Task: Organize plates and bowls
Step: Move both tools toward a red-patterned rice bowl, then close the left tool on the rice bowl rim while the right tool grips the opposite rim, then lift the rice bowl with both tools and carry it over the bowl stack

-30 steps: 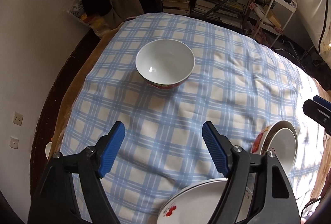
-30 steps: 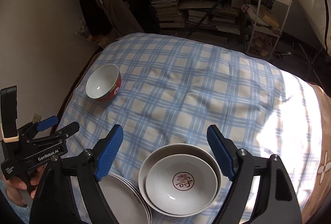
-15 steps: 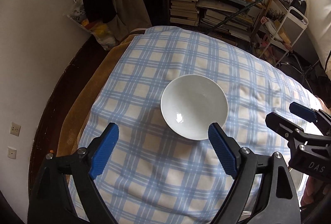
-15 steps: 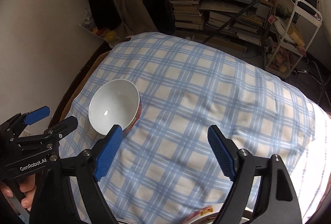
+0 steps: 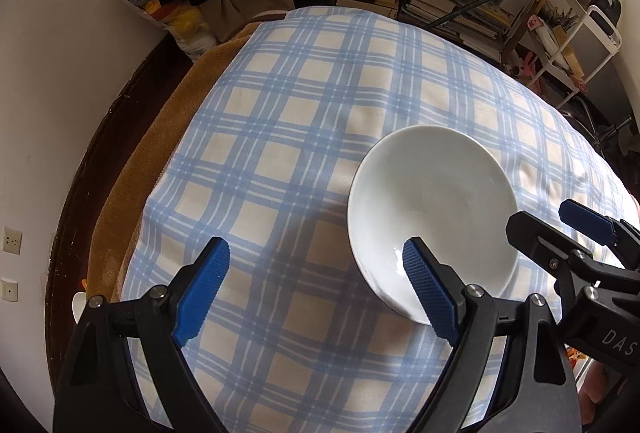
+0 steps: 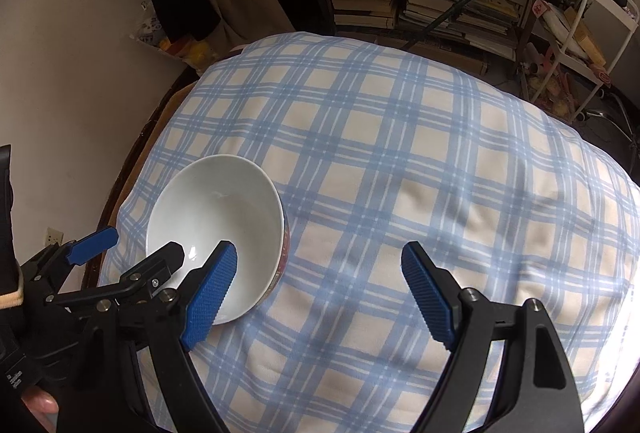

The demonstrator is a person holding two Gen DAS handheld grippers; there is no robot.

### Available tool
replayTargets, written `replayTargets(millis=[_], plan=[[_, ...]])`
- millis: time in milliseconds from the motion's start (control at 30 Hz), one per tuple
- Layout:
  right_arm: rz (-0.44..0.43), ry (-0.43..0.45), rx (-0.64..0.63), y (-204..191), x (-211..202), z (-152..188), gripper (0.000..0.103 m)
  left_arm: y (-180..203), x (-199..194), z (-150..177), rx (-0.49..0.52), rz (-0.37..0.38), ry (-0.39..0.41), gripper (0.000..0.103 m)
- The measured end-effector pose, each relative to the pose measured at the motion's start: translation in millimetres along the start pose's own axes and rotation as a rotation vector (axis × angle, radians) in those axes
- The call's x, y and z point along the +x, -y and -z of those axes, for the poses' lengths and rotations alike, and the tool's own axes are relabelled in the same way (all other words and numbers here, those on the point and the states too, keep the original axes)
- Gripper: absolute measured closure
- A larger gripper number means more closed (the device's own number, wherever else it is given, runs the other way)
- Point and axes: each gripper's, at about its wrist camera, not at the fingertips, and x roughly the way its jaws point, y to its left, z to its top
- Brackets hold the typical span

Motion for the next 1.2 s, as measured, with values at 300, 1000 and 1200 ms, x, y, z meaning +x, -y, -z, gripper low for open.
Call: replayTargets(millis=[300, 1000, 1200], plan=[[0.052, -0.051, -0.051, -11, 28, -4, 0.041, -8, 27, 8, -0.057, 0.109, -0.051, 0.059], [-0.03, -0.061, -0.075, -28, 16, 22, 0.093, 5, -2, 29, -0.04, 0.155, -0.012, 0.091], [-0.034, -0.04, -0.083, -24, -6, 28, 0.093, 13, -21, 36, -0.033, 0.161, 0.002, 0.091]])
